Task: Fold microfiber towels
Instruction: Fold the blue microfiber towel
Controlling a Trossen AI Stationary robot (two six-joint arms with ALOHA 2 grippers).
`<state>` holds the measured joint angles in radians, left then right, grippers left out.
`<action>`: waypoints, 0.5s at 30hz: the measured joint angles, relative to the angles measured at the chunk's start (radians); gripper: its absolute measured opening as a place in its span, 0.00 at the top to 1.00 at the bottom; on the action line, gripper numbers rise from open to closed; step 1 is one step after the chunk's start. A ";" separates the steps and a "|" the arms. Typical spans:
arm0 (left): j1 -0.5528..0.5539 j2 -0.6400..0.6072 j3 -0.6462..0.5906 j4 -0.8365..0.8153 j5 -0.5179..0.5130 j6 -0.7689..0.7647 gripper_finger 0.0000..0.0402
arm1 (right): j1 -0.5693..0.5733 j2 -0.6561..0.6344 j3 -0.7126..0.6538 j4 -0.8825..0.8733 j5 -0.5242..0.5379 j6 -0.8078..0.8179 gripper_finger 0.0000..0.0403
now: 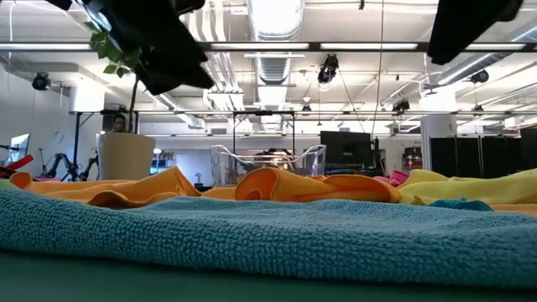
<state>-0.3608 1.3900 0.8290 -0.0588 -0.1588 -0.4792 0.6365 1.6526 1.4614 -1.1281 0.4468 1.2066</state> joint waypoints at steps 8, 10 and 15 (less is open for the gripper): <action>-0.050 0.149 0.003 0.084 -0.022 -0.127 0.62 | 0.000 -0.029 -0.148 0.108 -0.010 -0.126 0.73; -0.066 0.186 0.007 0.087 -0.024 -0.170 0.62 | -0.002 -0.040 -0.197 0.217 -0.049 -0.186 0.75; -0.099 0.265 0.012 0.103 -0.030 -0.256 0.62 | -0.012 -0.049 -0.322 0.454 -0.092 -0.337 0.81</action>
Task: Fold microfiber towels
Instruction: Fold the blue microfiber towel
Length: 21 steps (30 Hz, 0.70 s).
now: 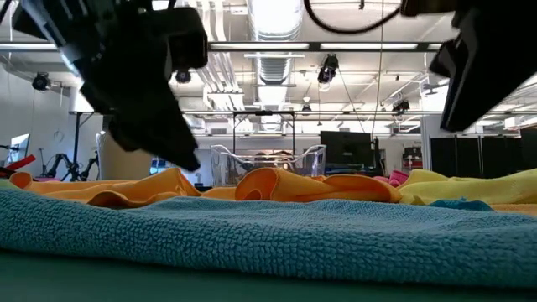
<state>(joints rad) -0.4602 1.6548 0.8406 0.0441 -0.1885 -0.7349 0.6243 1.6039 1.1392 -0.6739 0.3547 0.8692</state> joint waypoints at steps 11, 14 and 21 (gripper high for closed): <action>-0.039 0.046 0.025 -0.025 0.000 -0.100 0.62 | -0.130 -0.013 -0.125 0.161 -0.028 -0.163 0.96; -0.039 0.017 0.051 -0.136 -0.001 -0.101 0.62 | -0.211 -0.013 -0.123 0.203 -0.060 -0.266 0.98; -0.039 -0.087 0.121 -0.556 -0.063 -0.161 0.62 | -0.413 -0.013 -0.131 0.353 -0.206 -0.431 0.98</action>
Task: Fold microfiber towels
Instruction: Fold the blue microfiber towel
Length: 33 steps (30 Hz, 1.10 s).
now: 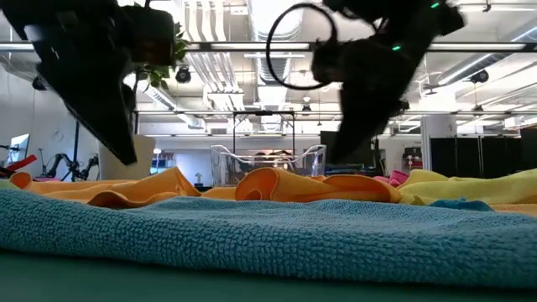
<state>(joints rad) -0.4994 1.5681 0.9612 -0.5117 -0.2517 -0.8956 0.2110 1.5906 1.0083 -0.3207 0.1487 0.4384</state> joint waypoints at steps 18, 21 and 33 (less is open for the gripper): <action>0.000 -0.265 -0.006 -0.295 -0.152 0.036 0.62 | -0.151 0.189 0.006 0.306 -0.239 -0.038 0.98; 0.000 -0.294 -0.006 -0.293 -0.171 0.088 0.62 | -0.180 0.220 0.016 0.302 -0.213 -0.004 0.98; 0.002 -0.322 -0.014 -0.293 -0.235 0.293 0.62 | -0.340 0.229 0.066 0.218 0.021 0.034 0.98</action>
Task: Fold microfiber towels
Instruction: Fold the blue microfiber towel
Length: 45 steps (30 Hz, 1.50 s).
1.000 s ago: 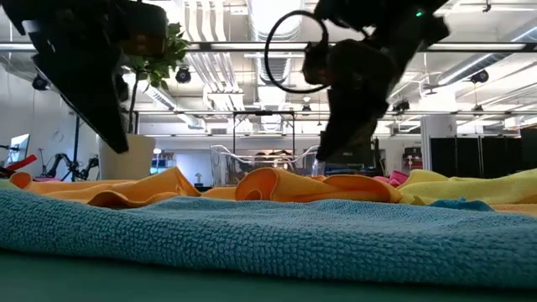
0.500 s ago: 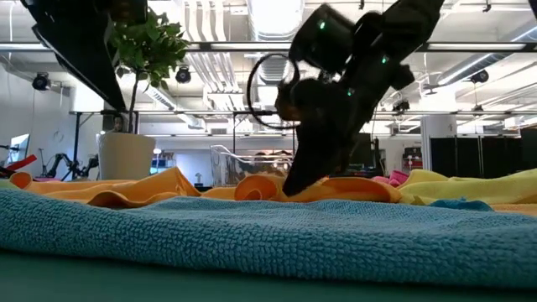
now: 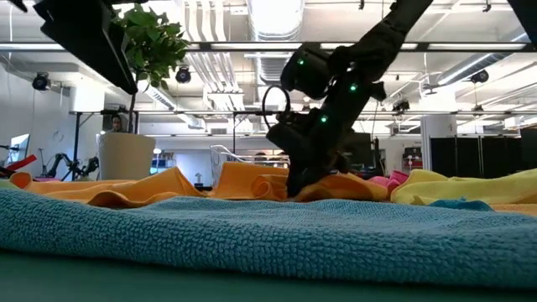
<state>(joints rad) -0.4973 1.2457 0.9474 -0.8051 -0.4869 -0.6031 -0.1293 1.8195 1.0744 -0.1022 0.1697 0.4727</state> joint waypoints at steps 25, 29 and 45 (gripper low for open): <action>0.000 0.103 -0.023 0.374 -0.018 -0.022 0.62 | 0.303 -0.276 0.129 -0.546 -0.012 -0.088 0.98; -0.001 0.203 -0.023 0.515 -0.012 -0.073 0.62 | 0.406 -0.320 0.036 -0.452 -0.023 -0.017 0.98; 0.000 0.524 -0.022 0.896 0.138 -0.257 0.62 | 0.588 -0.324 -0.239 -0.081 -0.065 0.214 0.98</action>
<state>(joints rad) -0.4969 1.7693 0.9257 0.0905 -0.3488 -0.8597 0.4587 1.4952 0.8357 -0.1831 0.1048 0.6862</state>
